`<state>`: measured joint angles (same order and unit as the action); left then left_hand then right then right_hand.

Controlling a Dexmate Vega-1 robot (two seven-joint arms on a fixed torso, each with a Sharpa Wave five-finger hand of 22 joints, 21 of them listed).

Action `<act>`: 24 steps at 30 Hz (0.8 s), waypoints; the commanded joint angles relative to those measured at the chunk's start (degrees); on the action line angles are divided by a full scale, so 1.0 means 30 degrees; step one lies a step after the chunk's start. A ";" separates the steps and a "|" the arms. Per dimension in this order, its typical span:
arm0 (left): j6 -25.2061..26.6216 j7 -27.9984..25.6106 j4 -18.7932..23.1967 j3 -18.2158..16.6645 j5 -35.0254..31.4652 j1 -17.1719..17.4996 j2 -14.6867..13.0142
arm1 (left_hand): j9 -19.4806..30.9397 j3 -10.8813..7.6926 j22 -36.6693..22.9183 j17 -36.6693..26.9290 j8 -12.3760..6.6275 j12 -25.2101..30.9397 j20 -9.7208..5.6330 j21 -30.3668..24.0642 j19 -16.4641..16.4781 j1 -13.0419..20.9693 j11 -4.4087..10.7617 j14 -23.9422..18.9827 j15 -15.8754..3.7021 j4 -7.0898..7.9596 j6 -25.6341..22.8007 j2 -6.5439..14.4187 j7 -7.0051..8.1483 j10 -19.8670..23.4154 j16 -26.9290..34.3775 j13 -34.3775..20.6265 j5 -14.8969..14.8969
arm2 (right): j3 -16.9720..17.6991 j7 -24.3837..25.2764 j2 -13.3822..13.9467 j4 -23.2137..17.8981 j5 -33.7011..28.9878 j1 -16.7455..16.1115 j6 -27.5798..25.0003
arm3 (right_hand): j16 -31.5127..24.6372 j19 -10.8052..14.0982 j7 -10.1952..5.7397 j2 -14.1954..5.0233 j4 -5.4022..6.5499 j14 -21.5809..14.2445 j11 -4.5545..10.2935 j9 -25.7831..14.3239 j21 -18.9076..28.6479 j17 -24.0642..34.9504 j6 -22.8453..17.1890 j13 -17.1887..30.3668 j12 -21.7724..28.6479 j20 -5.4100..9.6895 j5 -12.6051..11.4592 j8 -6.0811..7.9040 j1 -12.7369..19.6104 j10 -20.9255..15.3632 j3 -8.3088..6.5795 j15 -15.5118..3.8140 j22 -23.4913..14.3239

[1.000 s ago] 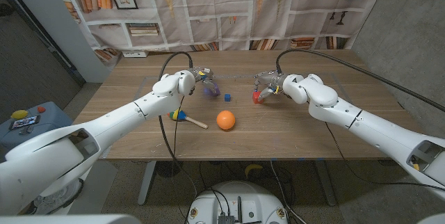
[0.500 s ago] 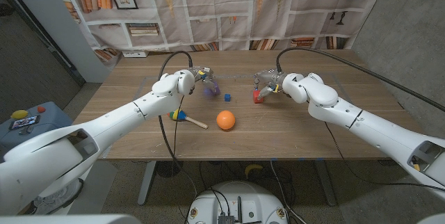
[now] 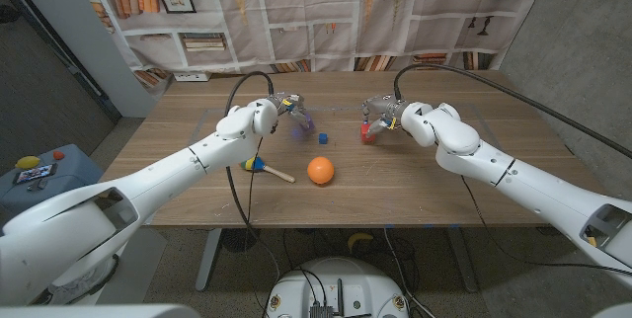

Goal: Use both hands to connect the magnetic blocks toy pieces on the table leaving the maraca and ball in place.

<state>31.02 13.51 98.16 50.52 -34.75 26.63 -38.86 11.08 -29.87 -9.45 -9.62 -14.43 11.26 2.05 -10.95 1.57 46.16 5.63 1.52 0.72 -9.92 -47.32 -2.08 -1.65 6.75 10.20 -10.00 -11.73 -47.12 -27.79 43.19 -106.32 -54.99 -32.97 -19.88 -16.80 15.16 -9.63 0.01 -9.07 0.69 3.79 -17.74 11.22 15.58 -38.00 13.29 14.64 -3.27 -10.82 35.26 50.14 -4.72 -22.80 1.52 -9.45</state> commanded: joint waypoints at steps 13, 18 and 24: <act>0.1338 -0.1216 0.2255 -0.0564 0.0024 0.1357 -0.0182 | 0.0082 0.0107 -0.0079 -0.0041 -0.0010 -0.0013 -0.0010 0.0076 -0.0001 0.0145 -0.0056 -0.0205 0.0022 0.0039 -0.1777 0.0195 0.1602 0.0205 0.0070 -0.0044 -0.0121 | -0.0179 0.0121 -0.0821 -0.1265 -0.2290 -0.0551 -0.1870 | -0.0269 0.0863 -0.1033 -0.0431 -0.0145 -0.0470 -0.0065 -0.0231 0.0221 0.0059 -0.1204 -0.0022 0.0096 -0.0075 0.0052 0.0483 0.0655 -0.0477 0.0065 -0.0168 -0.0053; 0.1467 -0.1317 0.2549 -0.0627 0.0052 0.1503 -0.0252 | 0.0085 0.0132 -0.0079 -0.0041 0.0036 -0.0012 -0.0009 0.0077 0.0000 0.0162 -0.0051 -0.0216 0.0036 0.0037 -0.1732 0.0208 0.1625 0.0228 0.0066 -0.0044 -0.0126 | -0.0159 0.0307 -0.0918 -0.1468 -0.2721 -0.0689 -0.1909 | -0.0293 0.0954 -0.1033 -0.0494 -0.0163 -0.0526 -0.0060 -0.0160 0.0211 0.0062 -0.1194 -0.0033 0.0115 -0.0021 0.0062 0.0447 0.0762 -0.0617 0.0047 -0.0226 -0.0053; 0.1698 -0.1699 0.2920 -0.0734 0.0007 0.1780 -0.0233 | 0.0088 0.0161 -0.0080 -0.0041 0.0045 -0.0015 -0.0012 0.0080 -0.0004 0.0177 -0.0039 -0.0228 0.0035 0.0035 -0.1774 0.0216 0.1625 0.0240 0.0063 -0.0044 -0.0129 | -0.0165 0.0177 -0.1093 -0.1596 -0.3160 -0.0761 -0.1939 | -0.0319 0.1018 -0.1026 -0.0521 -0.0169 -0.0591 -0.0034 -0.0098 0.0195 0.0061 -0.1227 -0.0044 0.0117 0.0006 0.0078 0.0434 0.0829 -0.0712 0.0055 -0.0229 -0.0054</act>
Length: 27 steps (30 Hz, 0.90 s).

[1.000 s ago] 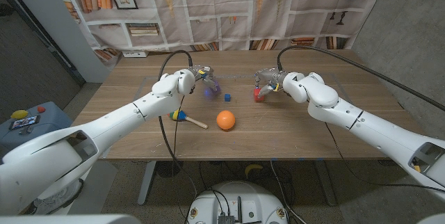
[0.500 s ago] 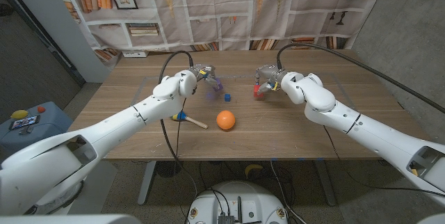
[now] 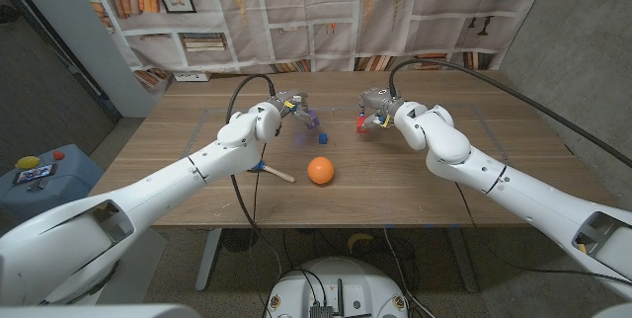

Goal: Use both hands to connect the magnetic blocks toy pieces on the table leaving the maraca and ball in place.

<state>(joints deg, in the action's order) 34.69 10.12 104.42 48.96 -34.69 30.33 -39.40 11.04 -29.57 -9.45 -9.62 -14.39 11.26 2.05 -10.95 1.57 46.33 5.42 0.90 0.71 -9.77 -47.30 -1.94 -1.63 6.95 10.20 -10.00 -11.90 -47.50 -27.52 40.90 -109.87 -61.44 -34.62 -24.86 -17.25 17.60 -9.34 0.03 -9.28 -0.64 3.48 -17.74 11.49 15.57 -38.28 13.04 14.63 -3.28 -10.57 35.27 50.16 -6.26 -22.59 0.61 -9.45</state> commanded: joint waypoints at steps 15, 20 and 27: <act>0.0959 -0.1554 0.1515 -0.0096 -0.0665 0.1058 0.0138 | 0.0108 0.0129 -0.0079 -0.0041 0.0094 -0.0018 -0.0003 0.0070 0.0035 0.0171 0.0043 -0.0174 -0.0038 -0.0026 -0.1790 0.0185 0.1603 0.0210 0.0099 -0.0045 -0.0082 | 0.0002 -0.0426 -0.0839 -0.0707 -0.1875 -0.0309 -0.0280 | -0.0194 0.0293 -0.1119 -0.0567 -0.0101 -0.0216 0.0125 0.0025 0.0059 0.0061 -0.1217 0.0022 0.0145 0.0029 0.0022 0.0421 0.0938 -0.0458 0.0021 0.0046 -0.0056; 0.0918 -0.1871 0.1600 -0.0140 -0.0725 0.1272 0.0212 | 0.0111 0.0150 -0.0079 -0.0042 0.0126 -0.0018 -0.0014 0.0056 0.0078 0.0189 0.0053 -0.0232 -0.0079 -0.0026 -0.1769 0.0197 0.1627 0.0224 0.0110 -0.0045 -0.0088 | -0.0024 -0.0688 -0.1009 -0.0770 -0.2035 -0.0227 -0.0120 | -0.0201 0.0306 -0.1118 -0.0583 -0.0093 -0.0236 0.0088 0.0072 0.0035 0.0060 -0.1241 0.0016 0.0141 0.0021 0.0031 0.0412 0.0971 -0.0522 0.0039 0.0067 -0.0058; 0.0920 -0.2503 0.1685 -0.0295 -0.0755 0.1649 0.0345 | 0.0116 0.0185 -0.0079 -0.0043 0.0164 -0.0026 -0.0032 0.0048 0.0117 0.0219 0.0045 -0.0306 -0.0103 -0.0026 -0.1767 0.0218 0.1611 0.0228 0.0116 -0.0045 -0.0099 | -0.0006 -0.0818 -0.1284 -0.0710 -0.2220 -0.0144 -0.0055 | -0.0217 0.0337 -0.1118 -0.0592 -0.0081 -0.0275 0.0125 0.0120 0.0020 0.0061 -0.1252 0.0009 0.0139 0.0026 0.0039 0.0398 0.0989 -0.0590 0.0064 0.0040 -0.0059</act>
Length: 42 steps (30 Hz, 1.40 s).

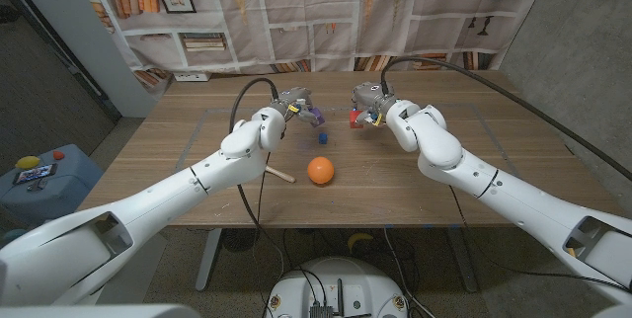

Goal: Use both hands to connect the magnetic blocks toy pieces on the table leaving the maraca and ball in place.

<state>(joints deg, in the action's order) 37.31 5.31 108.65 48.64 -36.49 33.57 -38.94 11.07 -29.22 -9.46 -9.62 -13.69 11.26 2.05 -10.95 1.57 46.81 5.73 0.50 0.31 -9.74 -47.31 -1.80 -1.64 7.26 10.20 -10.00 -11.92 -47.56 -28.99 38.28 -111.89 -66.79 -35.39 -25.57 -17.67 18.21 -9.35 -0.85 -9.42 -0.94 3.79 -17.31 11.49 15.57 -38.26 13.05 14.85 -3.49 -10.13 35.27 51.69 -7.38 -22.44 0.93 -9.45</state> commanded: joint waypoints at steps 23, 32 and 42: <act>-0.0265 -0.1132 0.0393 -0.0152 0.0108 0.0832 0.0427 | 0.0117 0.0162 -0.0078 -0.0045 0.0001 -0.0009 -0.0069 0.0043 0.0205 0.0139 -0.0017 -0.0307 -0.0013 -0.0042 -0.1820 0.0211 0.1572 0.0236 0.0107 -0.0046 -0.0118 | -0.0384 0.0854 -0.0931 0.0391 -0.1321 0.0225 0.0792 | -0.0232 0.0666 -0.1118 -0.0472 0.0023 -0.0517 0.0071 0.0221 0.0081 0.0096 -0.1405 -0.0015 0.0050 0.0476 -0.0070 0.0363 0.0606 -0.0571 0.0112 -0.0262 -0.0074; -0.0376 -0.1010 0.0318 -0.0064 0.0155 0.0740 0.0513 | 0.0122 0.0199 -0.0078 -0.0046 0.0035 -0.0023 -0.0061 0.0058 0.0190 0.0171 -0.0063 -0.0312 -0.0001 -0.0042 -0.1825 0.0228 0.1582 0.0230 0.0088 -0.0047 -0.0130 | -0.0538 0.1157 -0.0935 0.0394 -0.1980 0.0212 0.1236 | -0.0282 0.0718 -0.1118 -0.0498 0.0026 -0.0612 0.0081 0.0293 0.0057 0.0117 -0.1396 -0.0018 0.0031 0.0483 -0.0055 0.0335 0.0641 -0.0639 0.0155 -0.0338 -0.0078; -0.0644 -0.1097 0.0222 -0.0049 0.0206 0.0752 0.0537 | 0.0126 0.0233 -0.0078 -0.0047 0.0066 -0.0031 -0.0063 0.0061 0.0198 0.0198 -0.0038 -0.0318 -0.0012 -0.0043 -0.1825 0.0239 0.1600 0.0230 0.0076 -0.0048 -0.0138 | -0.0697 0.1213 -0.1206 0.0513 -0.2573 0.0265 0.1711 | -0.0299 0.0751 -0.1118 -0.0528 0.0027 -0.0628 0.0131 0.0360 0.0030 0.0135 -0.1413 -0.0020 0.0009 0.0483 -0.0044 0.0318 0.0679 -0.0692 0.0192 -0.0352 -0.0081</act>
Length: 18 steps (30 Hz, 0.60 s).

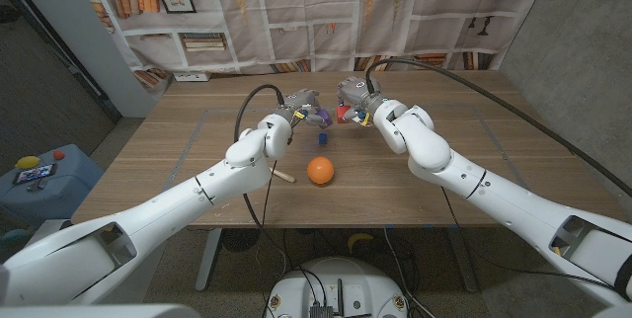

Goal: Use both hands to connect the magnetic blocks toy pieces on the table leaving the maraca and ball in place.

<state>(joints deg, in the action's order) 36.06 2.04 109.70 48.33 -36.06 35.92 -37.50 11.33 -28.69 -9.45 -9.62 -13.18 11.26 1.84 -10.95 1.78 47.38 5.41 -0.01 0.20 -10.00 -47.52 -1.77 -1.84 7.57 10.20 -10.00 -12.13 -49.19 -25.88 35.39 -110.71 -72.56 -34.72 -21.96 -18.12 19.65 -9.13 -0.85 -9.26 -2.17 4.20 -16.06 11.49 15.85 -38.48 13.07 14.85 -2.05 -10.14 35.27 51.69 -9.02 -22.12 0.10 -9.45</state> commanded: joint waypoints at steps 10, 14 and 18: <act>-0.0444 -0.0096 -0.0150 0.0008 0.0094 0.0005 0.0039 | 0.0044 0.0090 -0.0079 -0.0047 -0.0088 -0.0025 0.0010 0.0065 0.0129 0.0040 0.0059 -0.0154 0.0038 0.0042 -0.1791 0.0241 0.1669 0.0165 0.0067 -0.0048 -0.0075 | -0.0203 0.0222 -0.0511 0.0308 -0.0758 0.0126 0.0861 | -0.0141 0.0258 -0.1191 -0.0557 -0.0026 -0.0177 -0.0034 0.0002 -0.0010 0.0059 -0.1364 -0.0024 -0.0025 0.0007 -0.0029 0.0311 0.0716 -0.0162 0.0120 -0.0069 -0.0084; -0.0477 -0.0121 -0.0165 -0.0007 0.0086 0.0017 0.0055 | 0.0045 0.0102 -0.0079 -0.0047 -0.0082 -0.0033 0.0010 0.0065 0.0134 0.0052 0.0079 -0.0160 0.0023 0.0040 -0.1801 0.0244 0.1674 0.0152 0.0065 -0.0048 -0.0078 | -0.0202 0.0259 -0.0630 0.0385 -0.0755 0.0125 0.0866 | -0.0147 0.0264 -0.1192 -0.0569 -0.0029 -0.0187 -0.0011 0.0024 -0.0019 0.0063 -0.1368 -0.0024 -0.0044 0.0013 -0.0027 0.0306 0.0735 -0.0153 0.0132 -0.0077 -0.0084; -0.0566 -0.0146 -0.0165 -0.0009 0.0052 0.0023 0.0033 | 0.0047 0.0116 -0.0079 -0.0047 -0.0073 -0.0039 0.0011 0.0067 0.0135 0.0071 0.0066 -0.0169 0.0044 0.0039 -0.1813 0.0252 0.1658 0.0146 0.0064 -0.0048 -0.0082 | -0.0216 0.0304 -0.0748 0.0473 -0.0680 0.0158 0.0903 | -0.0160 0.0274 -0.1193 -0.0574 -0.0035 -0.0220 -0.0021 0.0014 -0.0023 0.0064 -0.1404 -0.0024 -0.0053 0.0016 -0.0027 0.0331 0.0754 -0.0159 0.0140 -0.0066 -0.0085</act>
<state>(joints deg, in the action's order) 34.99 1.90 109.29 48.39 -35.86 35.89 -37.39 11.32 -28.38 -9.46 -9.62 -12.96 11.26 1.84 -10.95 1.78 47.37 5.41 -0.01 0.20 -9.84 -47.50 -1.33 -1.83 7.56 10.20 -10.00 -12.13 -49.68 -25.32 34.05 -109.93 -74.50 -34.42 -19.90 -18.12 19.64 -9.14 -0.85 -9.49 -2.48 4.20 -15.73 11.49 15.84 -38.47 13.07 14.85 -2.05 -10.12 35.27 51.69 -9.01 -21.89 -0.21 -9.45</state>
